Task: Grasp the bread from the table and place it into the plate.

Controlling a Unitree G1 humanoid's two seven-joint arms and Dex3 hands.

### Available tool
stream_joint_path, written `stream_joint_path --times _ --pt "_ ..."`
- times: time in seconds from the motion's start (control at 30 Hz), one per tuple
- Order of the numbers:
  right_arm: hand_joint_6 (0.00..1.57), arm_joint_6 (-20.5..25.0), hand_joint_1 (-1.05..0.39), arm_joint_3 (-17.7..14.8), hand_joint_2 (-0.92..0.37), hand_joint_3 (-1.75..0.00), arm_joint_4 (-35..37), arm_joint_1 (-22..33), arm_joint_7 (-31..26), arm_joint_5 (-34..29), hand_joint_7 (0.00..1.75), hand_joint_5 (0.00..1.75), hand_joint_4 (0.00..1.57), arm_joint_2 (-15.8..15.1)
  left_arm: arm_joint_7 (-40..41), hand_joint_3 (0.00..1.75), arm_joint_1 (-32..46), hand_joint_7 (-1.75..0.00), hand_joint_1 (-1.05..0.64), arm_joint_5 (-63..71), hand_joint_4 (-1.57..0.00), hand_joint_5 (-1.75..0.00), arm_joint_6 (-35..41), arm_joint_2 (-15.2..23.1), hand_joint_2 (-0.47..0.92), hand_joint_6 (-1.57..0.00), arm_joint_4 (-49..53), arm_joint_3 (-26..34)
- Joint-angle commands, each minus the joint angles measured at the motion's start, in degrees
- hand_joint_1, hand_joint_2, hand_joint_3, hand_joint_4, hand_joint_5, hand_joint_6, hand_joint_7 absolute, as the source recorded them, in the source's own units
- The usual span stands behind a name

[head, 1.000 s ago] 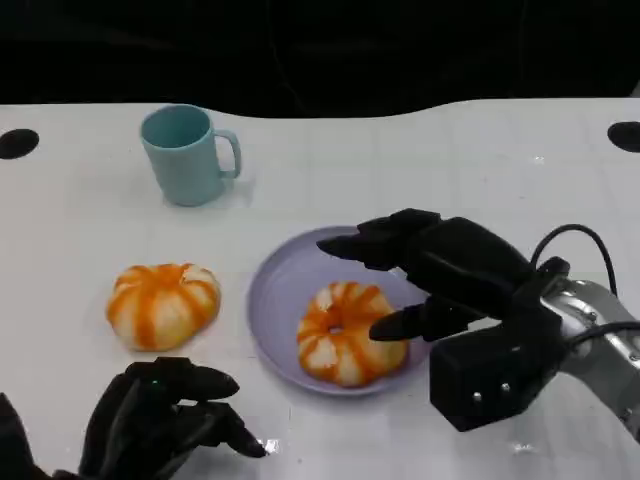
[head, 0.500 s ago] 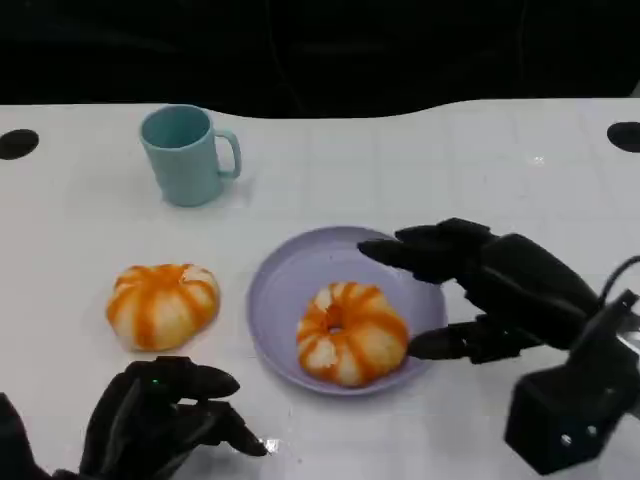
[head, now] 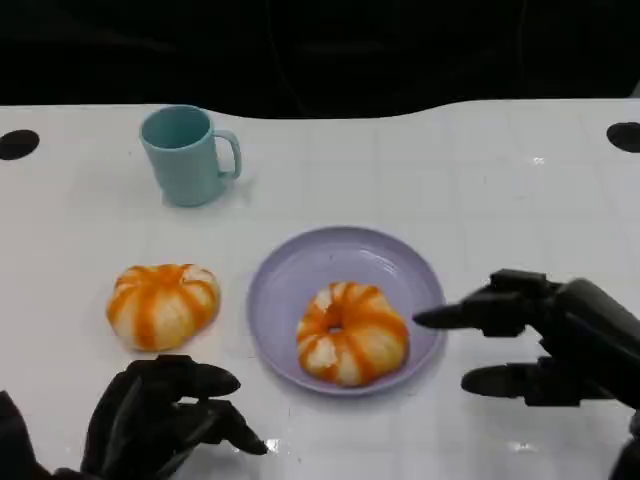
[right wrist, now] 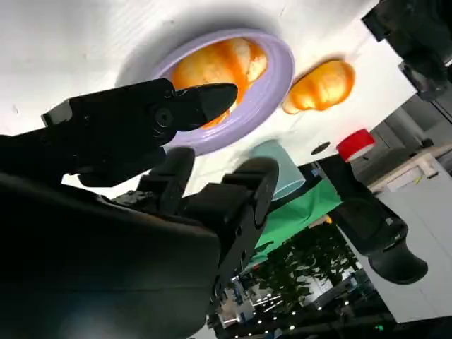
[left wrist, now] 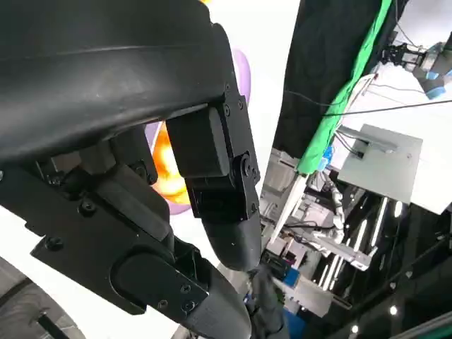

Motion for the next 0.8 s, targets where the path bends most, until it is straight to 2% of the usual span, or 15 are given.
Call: stream_joint_path --times 0.03,0.1,0.2,0.27,0.37,0.47,0.67,0.8 --pt "0.89 -1.81 -0.15 -1.98 -0.53 -0.78 -1.49 3.08 1.62 3.10 0.59 1.17 0.70 -1.82 0.29 0.00 -0.04 0.00 -0.94 0.27 -1.57 -0.43 -0.02 0.54 0.66 -1.56 -0.10 0.23" --pt "0.92 -1.56 -0.14 -2.47 -0.45 -0.92 -2.24 4.51 2.64 4.09 0.62 1.21 0.75 -2.21 0.34 0.00 -0.01 0.00 -0.94 0.33 -1.57 -0.43 -0.15 0.49 0.67 -1.56 -0.12 0.21" --pt "0.95 -1.19 -0.14 -3.19 -0.44 -0.95 -3.22 6.39 4.14 5.96 0.63 1.26 0.79 -2.33 0.56 0.00 -0.02 0.00 -0.95 0.65 -1.57 -0.43 -0.42 0.47 0.67 -1.57 -0.15 0.16" --pt "0.95 -0.18 -0.17 -3.50 -0.48 -0.89 -4.58 7.58 5.26 7.04 0.69 1.36 0.78 -2.43 0.55 0.00 -0.06 0.00 -0.95 0.60 -1.57 -0.43 -0.28 0.49 0.67 -1.57 -0.17 0.17" --pt "0.87 0.88 -0.20 -3.95 -0.52 -0.83 -6.55 9.63 6.36 8.52 0.86 1.52 0.75 -2.27 0.46 0.00 -0.16 0.00 -0.95 0.83 -1.57 -0.43 -0.54 0.65 0.67 -1.57 -0.07 0.16" --pt "0.83 1.92 -0.20 -4.08 -0.53 -0.81 -7.82 11.20 7.11 9.70 0.96 1.57 0.74 -1.56 0.41 0.00 -0.17 0.00 -0.95 0.84 -1.57 -0.42 -0.48 0.73 0.67 -1.57 -0.05 0.19" --pt "0.74 -0.40 -0.22 -4.21 -0.51 -0.90 -3.53 11.31 5.70 9.78 1.16 1.65 0.72 1.83 0.03 0.00 -0.04 0.00 -0.95 0.60 -1.57 -0.42 -0.41 0.93 0.67 -1.57 -0.12 0.33" --pt "0.71 -3.94 -0.23 -4.89 -0.48 -0.98 0.32 9.75 4.24 8.97 1.23 1.66 0.71 3.66 0.01 0.00 -0.11 0.00 -0.96 0.64 -1.57 -0.43 -0.40 1.06 0.67 -1.57 0.01 0.36"
